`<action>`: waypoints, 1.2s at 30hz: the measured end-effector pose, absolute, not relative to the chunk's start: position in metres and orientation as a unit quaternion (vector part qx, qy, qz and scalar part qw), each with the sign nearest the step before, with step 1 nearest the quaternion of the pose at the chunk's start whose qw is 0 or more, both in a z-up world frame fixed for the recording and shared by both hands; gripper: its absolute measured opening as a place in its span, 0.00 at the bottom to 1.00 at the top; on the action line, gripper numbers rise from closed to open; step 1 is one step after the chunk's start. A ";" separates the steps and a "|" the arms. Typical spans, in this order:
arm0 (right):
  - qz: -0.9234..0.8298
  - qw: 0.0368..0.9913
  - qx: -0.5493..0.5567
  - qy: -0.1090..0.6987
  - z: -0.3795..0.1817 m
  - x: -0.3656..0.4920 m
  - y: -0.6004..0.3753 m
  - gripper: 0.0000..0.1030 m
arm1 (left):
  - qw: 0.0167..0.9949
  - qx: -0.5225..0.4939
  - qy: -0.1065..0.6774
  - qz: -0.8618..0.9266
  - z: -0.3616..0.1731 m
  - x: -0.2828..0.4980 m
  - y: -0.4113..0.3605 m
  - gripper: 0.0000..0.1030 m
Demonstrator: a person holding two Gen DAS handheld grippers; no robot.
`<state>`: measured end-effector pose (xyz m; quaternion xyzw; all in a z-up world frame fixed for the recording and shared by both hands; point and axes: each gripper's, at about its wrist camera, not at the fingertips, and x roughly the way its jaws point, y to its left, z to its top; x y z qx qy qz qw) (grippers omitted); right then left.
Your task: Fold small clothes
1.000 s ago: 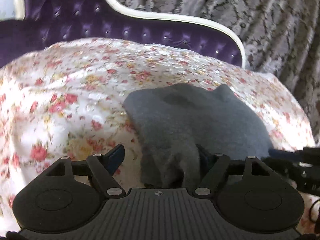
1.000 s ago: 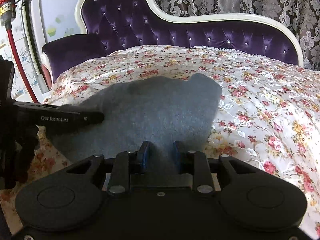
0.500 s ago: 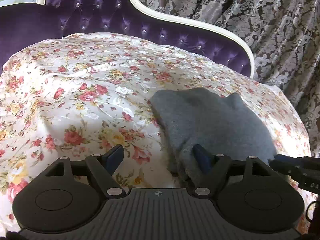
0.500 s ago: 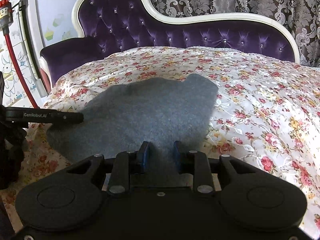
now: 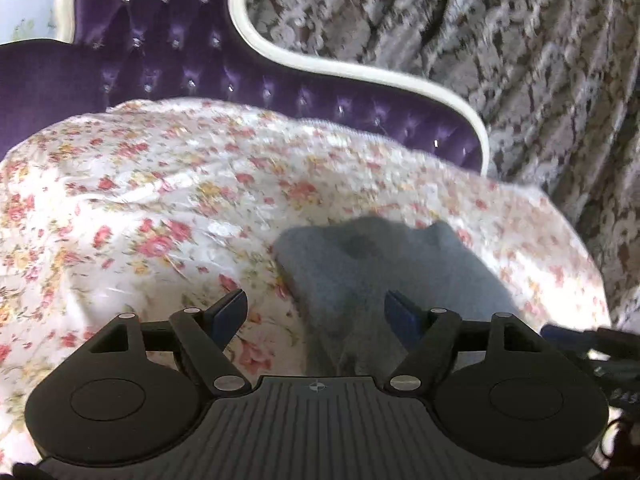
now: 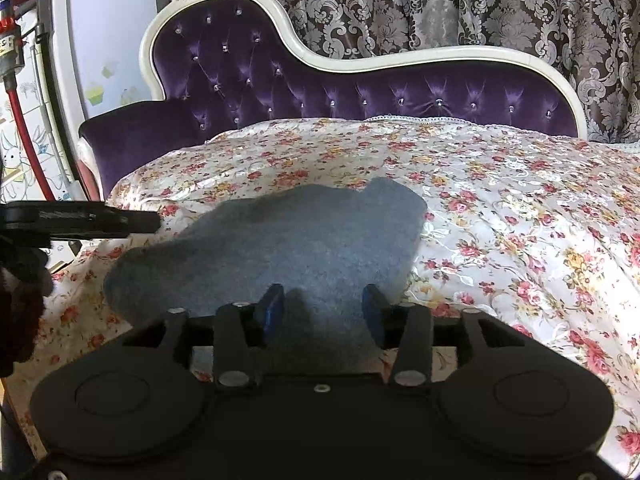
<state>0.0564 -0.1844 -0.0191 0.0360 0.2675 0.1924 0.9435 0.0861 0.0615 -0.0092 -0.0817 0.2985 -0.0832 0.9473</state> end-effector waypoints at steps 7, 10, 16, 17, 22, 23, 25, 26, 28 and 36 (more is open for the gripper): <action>0.193 0.946 0.039 0.259 -0.015 0.055 -0.183 0.63 | 0.937 -0.075 0.334 -0.067 -0.039 0.092 0.059 0.77; 0.191 0.947 0.042 0.254 -0.013 0.054 -0.183 0.71 | 0.943 -0.066 0.321 -0.060 -0.029 0.085 0.060 0.76; 0.180 0.951 0.058 0.243 -0.007 0.051 -0.186 0.96 | 0.959 -0.026 0.280 -0.042 -0.003 0.065 0.051 0.80; 0.178 0.952 0.059 0.240 -0.006 0.050 -0.186 1.00 | 0.960 -0.022 0.276 -0.040 0.000 0.063 0.049 0.84; 0.162 0.955 0.060 0.240 0.002 0.048 -0.187 0.99 | 0.960 -0.012 0.278 -0.028 0.012 0.059 0.038 1.00; 0.160 0.956 0.059 0.239 0.004 0.047 -0.187 0.99 | 0.960 -0.011 0.277 -0.026 0.013 0.059 0.035 1.00; 0.151 0.958 0.055 0.239 0.006 0.047 -0.187 0.99 | 0.960 -0.008 0.278 -0.026 0.016 0.057 0.030 1.00; 0.145 0.958 0.053 0.241 0.007 0.047 -0.187 1.00 | 0.960 -0.007 0.280 -0.028 0.017 0.057 0.028 1.00; 0.130 0.959 0.054 0.248 0.007 0.048 -0.187 1.00 | 0.957 -0.005 0.288 -0.029 0.019 0.056 0.022 1.00; 0.111 0.952 0.084 0.272 0.004 0.046 -0.201 0.99 | 0.951 0.058 0.302 0.030 0.032 0.049 -0.005 0.99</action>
